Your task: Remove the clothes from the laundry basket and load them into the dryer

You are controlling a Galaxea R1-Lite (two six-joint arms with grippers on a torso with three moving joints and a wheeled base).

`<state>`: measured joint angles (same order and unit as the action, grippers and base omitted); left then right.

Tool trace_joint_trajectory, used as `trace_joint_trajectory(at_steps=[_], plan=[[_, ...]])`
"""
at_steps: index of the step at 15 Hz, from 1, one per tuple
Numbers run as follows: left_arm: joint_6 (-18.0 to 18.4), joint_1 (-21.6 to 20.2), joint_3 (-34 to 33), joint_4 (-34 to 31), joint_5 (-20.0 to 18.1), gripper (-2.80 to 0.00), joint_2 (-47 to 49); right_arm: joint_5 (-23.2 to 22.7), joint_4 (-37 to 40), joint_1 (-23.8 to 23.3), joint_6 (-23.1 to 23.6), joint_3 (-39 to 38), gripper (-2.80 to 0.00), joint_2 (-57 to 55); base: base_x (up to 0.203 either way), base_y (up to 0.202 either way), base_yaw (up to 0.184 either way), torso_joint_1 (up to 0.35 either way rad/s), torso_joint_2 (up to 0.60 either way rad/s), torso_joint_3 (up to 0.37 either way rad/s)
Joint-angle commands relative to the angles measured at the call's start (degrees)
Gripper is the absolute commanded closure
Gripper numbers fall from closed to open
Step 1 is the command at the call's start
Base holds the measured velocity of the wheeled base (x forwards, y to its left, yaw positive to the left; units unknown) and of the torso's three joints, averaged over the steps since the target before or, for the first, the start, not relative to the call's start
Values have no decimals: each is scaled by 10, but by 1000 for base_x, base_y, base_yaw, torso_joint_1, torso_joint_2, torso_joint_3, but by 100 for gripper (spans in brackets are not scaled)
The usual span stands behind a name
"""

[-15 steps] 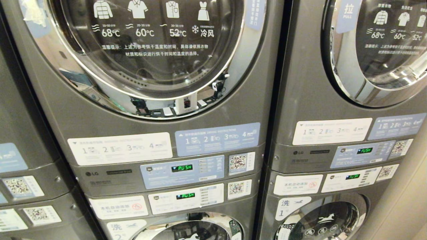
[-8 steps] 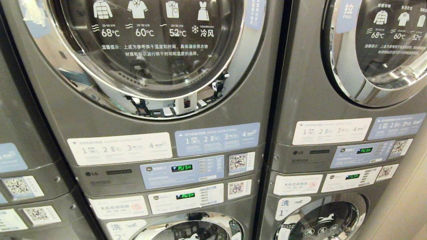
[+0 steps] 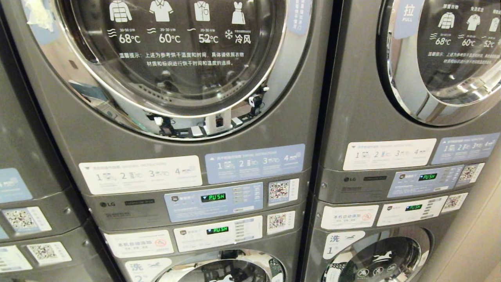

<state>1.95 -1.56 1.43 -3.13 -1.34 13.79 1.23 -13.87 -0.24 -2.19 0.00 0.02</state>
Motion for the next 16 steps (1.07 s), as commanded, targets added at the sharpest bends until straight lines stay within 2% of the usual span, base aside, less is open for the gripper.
trace_joint_trajectory(at_steps=[1, 5, 10, 12, 16], plan=[[0, 17, -2, -1, -1, 0, -55, 0, -1, 0, 0, -23, 0, 0, 0, 0, 0, 0, 0, 0], [3, 18, -6, 9, -1, 0, -140, 1, -1, 0, -1, -23, 0, 0, 0, 0, 0, 0, 0, 0], [-38, 17, -7, 15, 12, 0, -138, 0, -1, 0, -1, -23, 0, 0, 0, 0, 0, 0, 0, 0], [-46, 17, -8, 15, 30, 0, -138, 0, -1, 0, -1, -23, 0, 0, 0, 0, 0, 0, 0, 0], [-47, 17, -8, 15, 30, 0, -138, 1, -1, 0, -1, -23, 0, 0, 0, 0, 0, 0, 0, 0]])
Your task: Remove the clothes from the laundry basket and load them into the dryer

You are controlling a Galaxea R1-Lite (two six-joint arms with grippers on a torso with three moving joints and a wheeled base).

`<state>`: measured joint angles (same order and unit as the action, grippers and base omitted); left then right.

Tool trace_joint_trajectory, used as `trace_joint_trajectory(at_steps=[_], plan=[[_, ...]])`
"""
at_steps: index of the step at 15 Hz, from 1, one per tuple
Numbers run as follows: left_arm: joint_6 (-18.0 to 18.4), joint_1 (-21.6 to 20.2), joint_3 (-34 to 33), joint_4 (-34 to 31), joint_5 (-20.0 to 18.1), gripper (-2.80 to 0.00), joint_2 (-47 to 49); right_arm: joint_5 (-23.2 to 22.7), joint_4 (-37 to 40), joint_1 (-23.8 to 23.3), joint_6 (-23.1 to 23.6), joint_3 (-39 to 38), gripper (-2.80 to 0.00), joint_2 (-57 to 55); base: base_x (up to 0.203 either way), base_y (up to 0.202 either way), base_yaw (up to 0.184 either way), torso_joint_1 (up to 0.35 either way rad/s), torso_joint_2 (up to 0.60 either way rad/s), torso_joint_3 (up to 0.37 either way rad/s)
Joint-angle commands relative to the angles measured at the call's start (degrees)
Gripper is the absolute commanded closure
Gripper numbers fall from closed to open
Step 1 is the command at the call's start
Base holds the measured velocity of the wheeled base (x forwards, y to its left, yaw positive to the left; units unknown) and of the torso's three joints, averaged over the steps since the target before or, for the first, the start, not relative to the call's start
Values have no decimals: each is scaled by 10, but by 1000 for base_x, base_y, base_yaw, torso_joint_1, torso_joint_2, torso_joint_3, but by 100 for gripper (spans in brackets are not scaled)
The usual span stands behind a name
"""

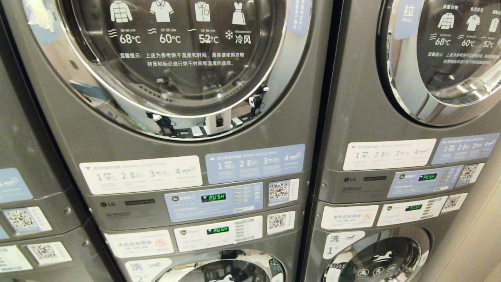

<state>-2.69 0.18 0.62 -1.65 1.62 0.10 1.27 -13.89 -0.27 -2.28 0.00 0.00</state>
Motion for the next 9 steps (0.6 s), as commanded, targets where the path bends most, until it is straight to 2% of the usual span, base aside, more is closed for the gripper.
trace_joint_trajectory(at_steps=[1, 9], plan=[[0, 0, 1, 0, 0, 0, -1, 1, -1, 0, 0, -23, 0, 0, 0, 0, 0, 0, 0, 0], [0, 0, 0, 0, 0, 0, -1, 0, -1, 0, 0, -23, 0, 0, 0, 0, 0, 0, 0, 0]])
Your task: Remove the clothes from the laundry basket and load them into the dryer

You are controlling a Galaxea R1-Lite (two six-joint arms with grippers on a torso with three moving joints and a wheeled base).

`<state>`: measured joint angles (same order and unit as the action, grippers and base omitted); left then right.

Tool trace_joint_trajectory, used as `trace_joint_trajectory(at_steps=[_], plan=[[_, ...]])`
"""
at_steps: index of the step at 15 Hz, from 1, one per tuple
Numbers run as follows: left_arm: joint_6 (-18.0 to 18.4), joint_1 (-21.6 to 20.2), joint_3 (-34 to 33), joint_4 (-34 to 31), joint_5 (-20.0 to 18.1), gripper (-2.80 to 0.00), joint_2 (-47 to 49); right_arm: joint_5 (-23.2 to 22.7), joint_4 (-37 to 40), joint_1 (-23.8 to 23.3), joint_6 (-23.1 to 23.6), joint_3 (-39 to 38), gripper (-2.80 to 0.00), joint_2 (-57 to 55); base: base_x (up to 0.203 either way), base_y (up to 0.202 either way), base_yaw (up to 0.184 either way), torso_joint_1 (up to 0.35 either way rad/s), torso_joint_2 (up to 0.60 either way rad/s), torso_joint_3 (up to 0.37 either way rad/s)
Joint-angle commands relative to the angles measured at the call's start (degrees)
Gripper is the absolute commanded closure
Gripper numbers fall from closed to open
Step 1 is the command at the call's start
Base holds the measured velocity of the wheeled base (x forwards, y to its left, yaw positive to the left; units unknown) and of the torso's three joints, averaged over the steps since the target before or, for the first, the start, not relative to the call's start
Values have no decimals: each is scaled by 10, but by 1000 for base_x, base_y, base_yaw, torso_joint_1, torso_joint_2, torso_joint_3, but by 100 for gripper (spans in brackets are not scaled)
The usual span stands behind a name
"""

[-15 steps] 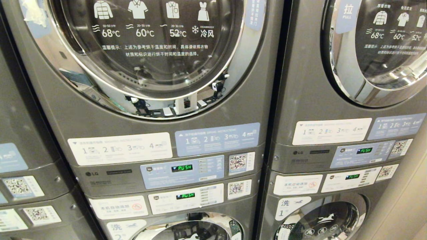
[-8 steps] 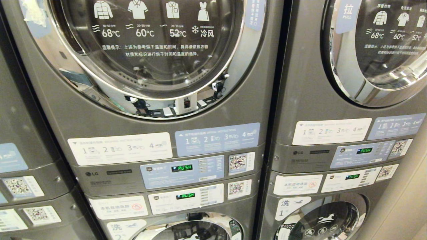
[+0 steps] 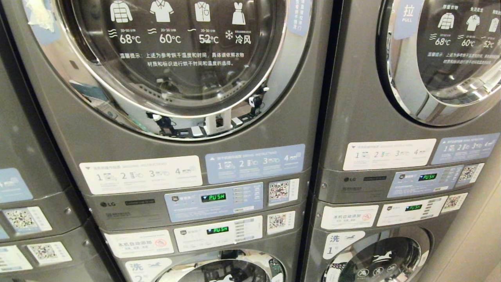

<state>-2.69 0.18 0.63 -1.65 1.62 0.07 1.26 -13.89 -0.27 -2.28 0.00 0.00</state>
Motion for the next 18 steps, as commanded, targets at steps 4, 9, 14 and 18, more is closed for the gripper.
trace_joint_trajectory(at_steps=[4, 9, 14, 18], plan=[[0, 0, 0, 0, 0, 0, -1, 1, -1, 0, 0, -23, 0, 0, 0, 0, 0, 0, 0, 0], [0, 0, 0, 0, 0, 0, -1, 0, -1, 0, 0, -23, 0, 0, 0, 0, 0, 0, 0, 0], [0, 0, 0, 0, 0, 0, -1, 0, -1, 0, 0, -23, 0, 0, 0, 0, 0, 0, 0, 0], [0, 0, 0, 1, 0, 0, -1, 1, -2, 0, 0, -23, 0, 0, 0, 0, 0, 0, 0, 0]])
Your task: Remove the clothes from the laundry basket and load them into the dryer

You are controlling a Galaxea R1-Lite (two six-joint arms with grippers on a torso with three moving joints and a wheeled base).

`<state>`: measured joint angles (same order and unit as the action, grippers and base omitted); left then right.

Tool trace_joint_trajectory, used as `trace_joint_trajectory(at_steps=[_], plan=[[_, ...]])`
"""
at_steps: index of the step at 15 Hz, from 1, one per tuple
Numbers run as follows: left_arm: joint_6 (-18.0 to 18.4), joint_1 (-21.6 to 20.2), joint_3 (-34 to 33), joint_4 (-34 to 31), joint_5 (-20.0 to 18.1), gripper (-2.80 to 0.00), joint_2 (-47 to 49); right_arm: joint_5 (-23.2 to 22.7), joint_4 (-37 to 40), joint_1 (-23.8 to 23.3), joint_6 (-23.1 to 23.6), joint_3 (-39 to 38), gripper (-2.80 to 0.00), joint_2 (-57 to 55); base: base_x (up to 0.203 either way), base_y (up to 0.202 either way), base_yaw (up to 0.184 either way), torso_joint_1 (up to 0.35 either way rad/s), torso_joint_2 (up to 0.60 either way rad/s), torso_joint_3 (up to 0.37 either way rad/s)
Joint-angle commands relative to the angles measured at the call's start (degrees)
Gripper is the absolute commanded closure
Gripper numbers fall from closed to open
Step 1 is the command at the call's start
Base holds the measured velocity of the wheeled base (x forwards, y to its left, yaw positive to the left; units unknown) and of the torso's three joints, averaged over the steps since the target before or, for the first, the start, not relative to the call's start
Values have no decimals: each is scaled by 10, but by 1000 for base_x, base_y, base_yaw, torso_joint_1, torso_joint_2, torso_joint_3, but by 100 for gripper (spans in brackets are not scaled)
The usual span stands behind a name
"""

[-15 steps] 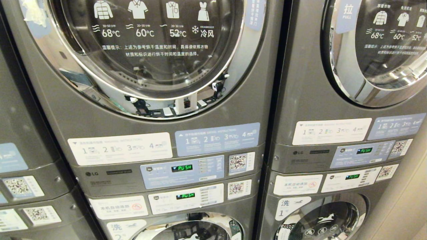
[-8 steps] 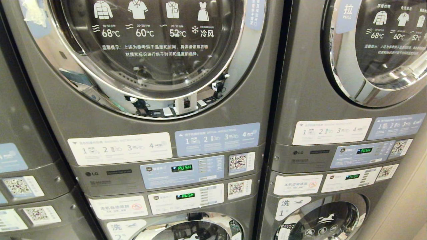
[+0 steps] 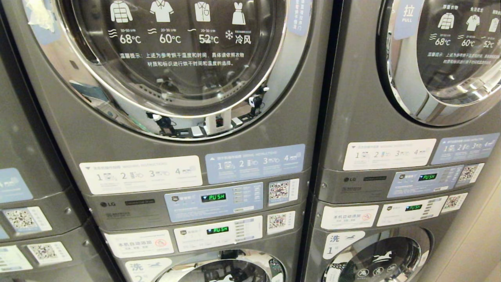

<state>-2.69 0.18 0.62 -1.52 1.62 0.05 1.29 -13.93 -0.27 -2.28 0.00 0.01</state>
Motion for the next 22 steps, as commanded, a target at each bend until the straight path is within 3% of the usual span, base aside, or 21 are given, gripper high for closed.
trace_joint_trajectory(at_steps=[1, 7, 9, 22], plan=[[0, 0, 0, 0, 0, 0, 0, 0, -1, 0, 0, -23, 0, 0, 0, 0, 0, 0, 0, 0], [0, 0, -1, 3, 0, 0, 0, 0, 0, 0, 0, -23, 0, 0, 0, 0, 0, 0, 0, 0], [-1, 0, -15, 46, 0, 0, 0, -2, -1, 0, 12, -23, 0, 0, 0, 0, 0, 0, 0, 0], [-12, 0, -15, 41, 0, 0, 0, -1, 0, 0, 5, -23, 0, 0, 0, 0, 0, 0, 0, 0]])
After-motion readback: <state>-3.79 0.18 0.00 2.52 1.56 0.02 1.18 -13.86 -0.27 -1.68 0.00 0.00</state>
